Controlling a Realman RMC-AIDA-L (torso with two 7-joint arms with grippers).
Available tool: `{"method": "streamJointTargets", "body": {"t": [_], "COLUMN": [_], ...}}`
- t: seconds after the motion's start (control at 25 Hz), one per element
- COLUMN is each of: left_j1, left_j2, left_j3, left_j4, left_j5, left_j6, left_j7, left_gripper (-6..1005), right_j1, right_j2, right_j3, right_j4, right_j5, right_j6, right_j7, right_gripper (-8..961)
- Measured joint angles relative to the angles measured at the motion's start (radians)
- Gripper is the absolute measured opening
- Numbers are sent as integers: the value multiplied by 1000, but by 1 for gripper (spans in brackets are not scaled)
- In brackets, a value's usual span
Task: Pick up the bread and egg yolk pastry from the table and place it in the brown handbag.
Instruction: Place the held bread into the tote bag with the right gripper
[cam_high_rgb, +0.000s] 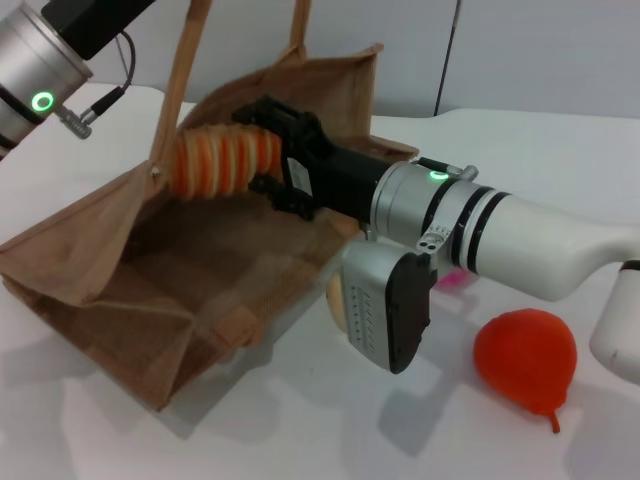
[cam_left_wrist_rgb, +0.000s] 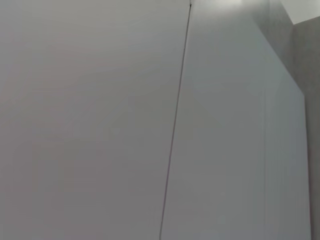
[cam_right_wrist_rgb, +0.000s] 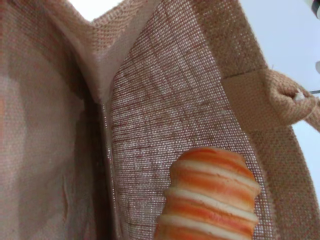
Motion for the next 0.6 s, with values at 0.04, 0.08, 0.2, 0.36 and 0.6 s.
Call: {"method": "streamJointTargets", "body": {"t": [0.04, 0.08, 0.2, 0.36, 0.6], "left_j1": [3, 7, 20, 43, 55], "left_j2": [0, 0, 1, 2, 3], "left_j3": [-1, -1, -1, -2, -2], "left_j4": [0, 0, 0, 3, 3], "left_j5": [-3, -7, -22, -45, -59], "left_j6": [0, 0, 1, 2, 3], "left_j7": [1, 2, 4, 4, 6], "left_gripper": [88, 88, 88, 88, 87], "right_j1": [-5, -13, -39, -60, -68], "right_j2": [0, -1, -2, -3, -5], "right_j3": [0, 0, -2, -3, -6], "right_j4": [0, 0, 4, 5, 25], "right_j5": [0, 0, 0, 0, 0], "right_j6": [3, 12, 83, 128, 132], "right_j7": [-7, -15, -35, -45, -53], "right_gripper": [785, 799, 839, 893, 884]}}
